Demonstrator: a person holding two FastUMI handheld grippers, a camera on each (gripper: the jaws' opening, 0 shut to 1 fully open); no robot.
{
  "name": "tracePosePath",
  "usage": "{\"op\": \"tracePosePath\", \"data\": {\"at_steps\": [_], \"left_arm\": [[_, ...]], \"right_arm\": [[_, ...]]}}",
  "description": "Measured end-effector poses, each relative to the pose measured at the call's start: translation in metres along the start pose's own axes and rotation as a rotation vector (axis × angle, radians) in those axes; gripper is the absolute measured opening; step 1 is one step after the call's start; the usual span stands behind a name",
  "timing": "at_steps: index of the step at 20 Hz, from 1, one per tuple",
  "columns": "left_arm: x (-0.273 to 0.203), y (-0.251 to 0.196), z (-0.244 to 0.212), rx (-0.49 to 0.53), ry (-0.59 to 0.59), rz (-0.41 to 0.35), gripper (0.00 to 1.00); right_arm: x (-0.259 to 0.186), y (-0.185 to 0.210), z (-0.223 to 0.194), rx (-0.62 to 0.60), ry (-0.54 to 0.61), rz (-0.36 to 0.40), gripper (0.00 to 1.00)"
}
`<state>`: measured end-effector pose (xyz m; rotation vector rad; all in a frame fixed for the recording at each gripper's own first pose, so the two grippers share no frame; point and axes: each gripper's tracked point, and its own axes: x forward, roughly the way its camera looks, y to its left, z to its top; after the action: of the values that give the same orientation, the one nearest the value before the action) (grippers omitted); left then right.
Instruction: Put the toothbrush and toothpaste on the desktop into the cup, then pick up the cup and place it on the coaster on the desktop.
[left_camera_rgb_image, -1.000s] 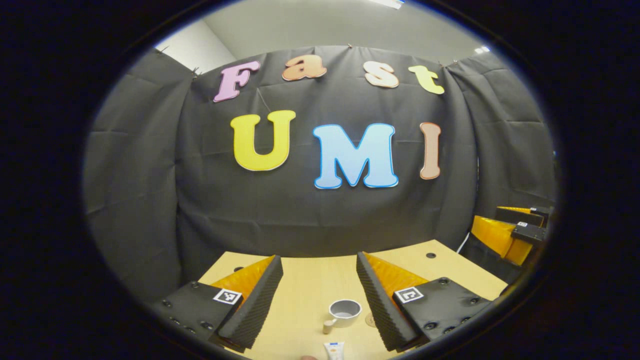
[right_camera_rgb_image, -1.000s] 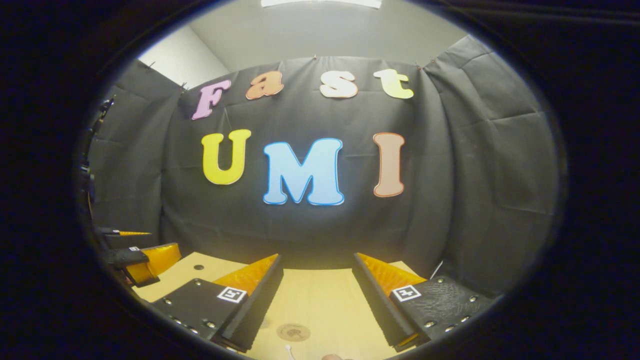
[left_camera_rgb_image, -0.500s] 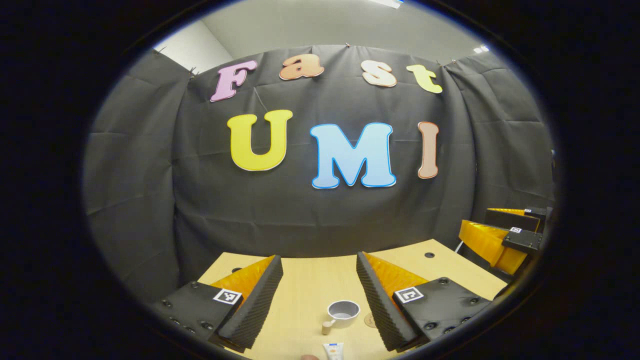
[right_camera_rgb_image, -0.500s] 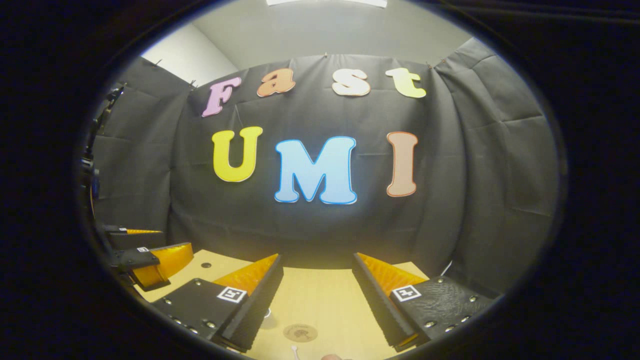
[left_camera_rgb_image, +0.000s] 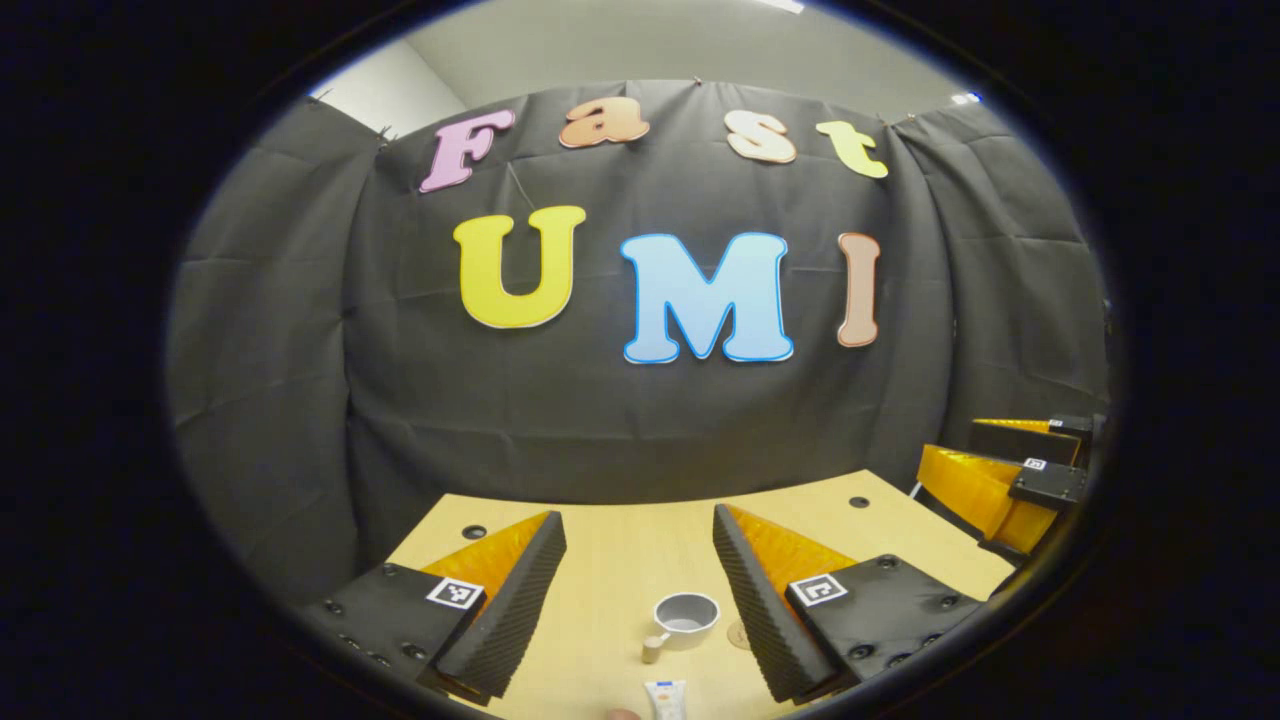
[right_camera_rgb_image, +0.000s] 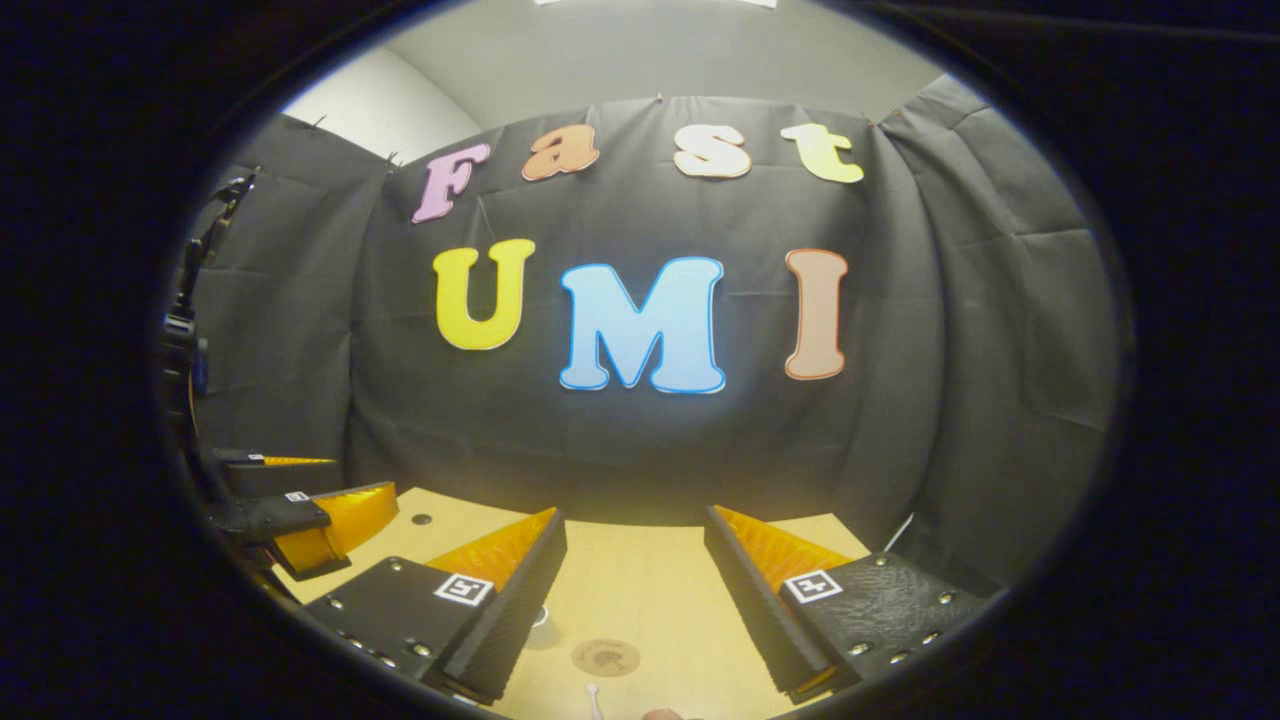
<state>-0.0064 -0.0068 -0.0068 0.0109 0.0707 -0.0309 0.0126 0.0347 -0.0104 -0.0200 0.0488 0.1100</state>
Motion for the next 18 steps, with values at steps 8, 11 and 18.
{"op": "tracePosePath", "data": {"at_steps": [8,11,18], "left_arm": [[-0.001,0.001,-0.06,-0.032,0.165,-0.001,0.93],[-0.004,-0.001,-0.086,-0.032,0.222,-0.011,0.93],[-0.009,-0.008,-0.15,-0.015,0.356,-0.034,0.95]], "right_arm": [[-0.001,0.013,-0.048,0.01,0.14,0.037,0.9],[-0.004,0.019,-0.071,0.026,0.208,0.052,0.9],[-0.011,0.022,-0.133,0.063,0.391,0.057,0.91]]}}
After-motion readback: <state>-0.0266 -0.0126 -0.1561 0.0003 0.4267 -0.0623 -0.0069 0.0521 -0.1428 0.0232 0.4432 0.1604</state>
